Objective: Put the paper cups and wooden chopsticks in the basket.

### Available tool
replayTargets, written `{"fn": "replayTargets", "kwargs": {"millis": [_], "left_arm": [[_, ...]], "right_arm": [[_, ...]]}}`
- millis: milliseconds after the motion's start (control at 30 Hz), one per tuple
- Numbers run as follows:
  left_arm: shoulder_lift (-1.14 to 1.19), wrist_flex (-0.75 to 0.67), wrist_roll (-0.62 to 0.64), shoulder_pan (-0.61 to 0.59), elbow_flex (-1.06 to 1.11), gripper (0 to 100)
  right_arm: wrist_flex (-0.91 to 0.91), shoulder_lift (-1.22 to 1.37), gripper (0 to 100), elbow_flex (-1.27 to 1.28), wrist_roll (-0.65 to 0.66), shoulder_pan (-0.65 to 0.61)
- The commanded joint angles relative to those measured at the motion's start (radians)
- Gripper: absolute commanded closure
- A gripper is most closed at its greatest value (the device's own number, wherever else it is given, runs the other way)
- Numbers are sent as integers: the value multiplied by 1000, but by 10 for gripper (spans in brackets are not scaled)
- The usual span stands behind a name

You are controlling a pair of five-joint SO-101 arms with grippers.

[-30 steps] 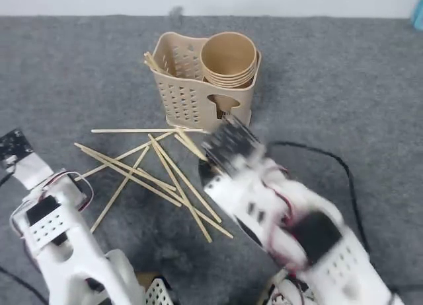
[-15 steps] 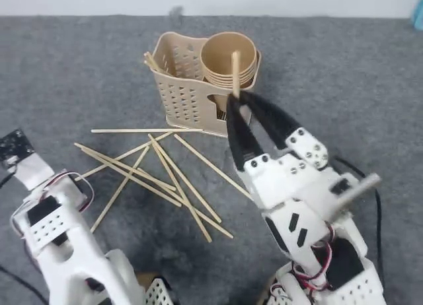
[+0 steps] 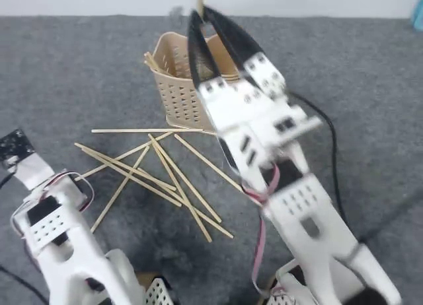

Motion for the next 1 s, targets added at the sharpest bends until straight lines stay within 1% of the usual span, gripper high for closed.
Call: {"fn": "replayTargets", "kwargs": {"millis": [0,167,367,567,667,867,900,967], "left_arm": [[-21,-25,-11,-6,-2,987],[-21,-26,-12,-3,-4,987],[-21,-49,-12,-2,-1,987],[-21,-52,-12,-2,-1,987],[-21,-52,-12,-2,-1,987],[-21,-52,-12,-2,-1,987],[-21,-51,-12,-2,-1,987],[-21,-51,-12,-2,-1,987]], "right_arm": [[-101,213,991,-213,89,10],[-182,458,991,-345,132,10],[-326,624,991,-342,132,12],[-467,676,991,-193,132,5],[-501,680,991,-117,129,8],[-504,687,987,-29,129,7],[-504,687,979,-20,129,5],[-486,687,927,-14,127,4]]}}
